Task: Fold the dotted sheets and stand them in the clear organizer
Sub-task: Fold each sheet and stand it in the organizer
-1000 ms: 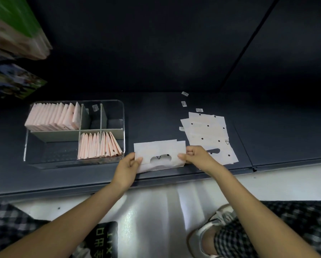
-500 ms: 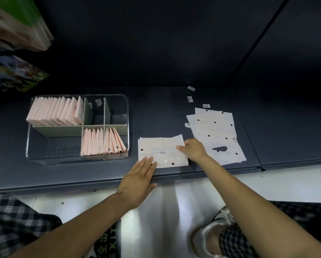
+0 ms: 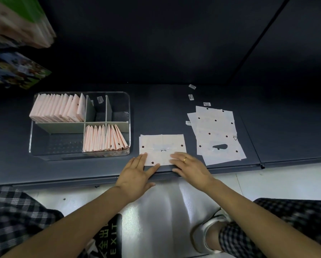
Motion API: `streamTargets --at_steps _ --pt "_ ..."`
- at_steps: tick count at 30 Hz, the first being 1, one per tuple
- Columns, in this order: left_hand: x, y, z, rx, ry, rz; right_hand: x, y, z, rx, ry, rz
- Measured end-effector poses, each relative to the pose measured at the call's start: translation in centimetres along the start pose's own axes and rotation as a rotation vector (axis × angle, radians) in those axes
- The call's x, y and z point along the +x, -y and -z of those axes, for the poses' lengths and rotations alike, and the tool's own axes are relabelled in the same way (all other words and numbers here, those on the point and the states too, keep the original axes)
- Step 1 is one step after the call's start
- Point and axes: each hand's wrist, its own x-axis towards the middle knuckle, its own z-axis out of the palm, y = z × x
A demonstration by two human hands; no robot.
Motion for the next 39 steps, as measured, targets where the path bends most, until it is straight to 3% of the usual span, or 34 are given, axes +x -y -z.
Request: streamTargets --at_steps 6,11,17,21,27,30,33,36,39 --pt "0.7 0.9 0.5 -0.055 -0.072 -0.003 -0.9 -1.7 1.1 -0.132 0.118 0.08" --pt "1.8 1.8 1.1 -0.088 -0.174 0.015 0.6 -1.7 1.5 -0.132 0.071 0.137" --pt "2.1 1.5 2.4 0.134 -0.246 -0.098 0.8 -2.1 1.4 -0.094 0.037 0.147" --pt "2.5 1.6 1.7 0.186 -0.113 -0.074 1.0 -2.1 1.1 -0.136 0.02 0.173" --pt "1.4 1.6 2.2 0.092 -0.226 -0.09 0.9 -2.1 1.4 0.016 0.145 -0.052" --pt "1.1 1.6 2.4 -0.106 -0.184 -0.055 1.2 -2.7 1.7 0.24 0.202 -0.243" --pt "1.5 1.6 2.6 -0.295 -0.198 0.087 2.1 -3.2 2.4 0.517 0.201 -0.467" --pt "1.8 1.1 2.7 -0.497 -0.388 0.142 3.2 -3.7 2.6 0.691 0.197 -0.678" --pt "1.9 0.1 2.7 -0.437 -0.562 0.064 4.4 -4.0 2.2 0.653 0.256 -0.786"
